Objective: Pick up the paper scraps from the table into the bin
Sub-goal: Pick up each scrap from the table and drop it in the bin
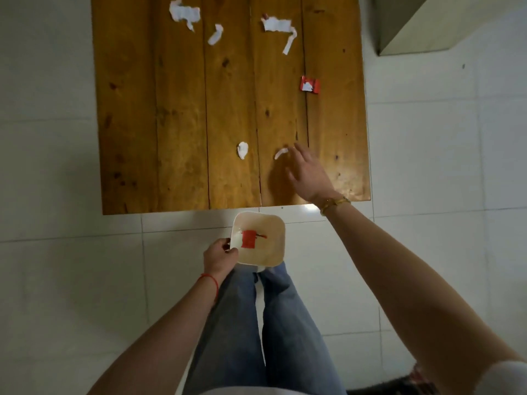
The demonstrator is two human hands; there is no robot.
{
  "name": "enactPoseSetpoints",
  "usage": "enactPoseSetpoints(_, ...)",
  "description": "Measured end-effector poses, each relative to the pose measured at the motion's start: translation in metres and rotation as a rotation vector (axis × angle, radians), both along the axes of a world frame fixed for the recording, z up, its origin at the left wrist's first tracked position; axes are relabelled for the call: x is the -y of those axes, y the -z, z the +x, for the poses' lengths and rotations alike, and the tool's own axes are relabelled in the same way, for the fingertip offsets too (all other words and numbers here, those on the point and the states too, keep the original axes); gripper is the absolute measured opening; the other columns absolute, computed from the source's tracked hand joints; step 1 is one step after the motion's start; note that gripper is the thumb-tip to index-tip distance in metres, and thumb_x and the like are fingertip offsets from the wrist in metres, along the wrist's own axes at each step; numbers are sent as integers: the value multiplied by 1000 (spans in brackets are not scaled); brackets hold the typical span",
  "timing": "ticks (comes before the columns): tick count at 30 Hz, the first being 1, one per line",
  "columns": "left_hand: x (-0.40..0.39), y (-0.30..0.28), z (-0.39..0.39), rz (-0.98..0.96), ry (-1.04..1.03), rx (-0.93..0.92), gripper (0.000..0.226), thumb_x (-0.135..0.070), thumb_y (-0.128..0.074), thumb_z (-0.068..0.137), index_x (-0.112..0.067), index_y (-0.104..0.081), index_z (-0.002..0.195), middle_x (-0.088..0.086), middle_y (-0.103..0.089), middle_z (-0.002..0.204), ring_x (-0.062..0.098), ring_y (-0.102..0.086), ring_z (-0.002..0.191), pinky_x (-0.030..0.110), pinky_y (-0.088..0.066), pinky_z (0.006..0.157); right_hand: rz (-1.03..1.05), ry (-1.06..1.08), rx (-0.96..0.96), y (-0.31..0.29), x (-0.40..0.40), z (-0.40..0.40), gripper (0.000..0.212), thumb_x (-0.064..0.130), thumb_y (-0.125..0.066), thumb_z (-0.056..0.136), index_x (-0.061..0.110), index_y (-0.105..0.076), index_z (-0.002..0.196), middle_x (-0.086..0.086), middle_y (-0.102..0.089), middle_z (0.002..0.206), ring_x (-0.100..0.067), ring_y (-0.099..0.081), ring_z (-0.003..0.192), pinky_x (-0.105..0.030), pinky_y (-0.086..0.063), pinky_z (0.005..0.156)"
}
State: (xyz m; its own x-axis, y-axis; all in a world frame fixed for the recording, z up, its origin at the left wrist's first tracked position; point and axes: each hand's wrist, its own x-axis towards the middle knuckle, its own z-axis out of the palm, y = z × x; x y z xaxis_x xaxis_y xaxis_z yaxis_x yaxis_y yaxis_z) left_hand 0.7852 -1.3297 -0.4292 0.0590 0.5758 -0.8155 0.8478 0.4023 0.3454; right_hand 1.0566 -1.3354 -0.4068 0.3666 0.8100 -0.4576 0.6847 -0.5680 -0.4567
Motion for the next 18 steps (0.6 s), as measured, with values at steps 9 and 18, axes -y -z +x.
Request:
enactPoseSetpoints(9,-2,42,2,6,-66,9,30,-9,-56,75,-18,-67,101,-3,-64,90,15,-58,85,24,-43,76,6,-166,54,50,5,-22,62,28,-41,99,14,-12,152,-5,-10,161,-23,-2,148,-45,-13,120)
enactPoseSetpoints(18,-10,47,1,-5,-152,-9,30,-10,-56,79,-13,-67,106,5,-69,104,16,-56,84,24,-42,77,154,-589,-178,43,78,-91,54,25,-42,96,15,-29,148,-9,-29,155,-24,-26,142,-37,-18,119)
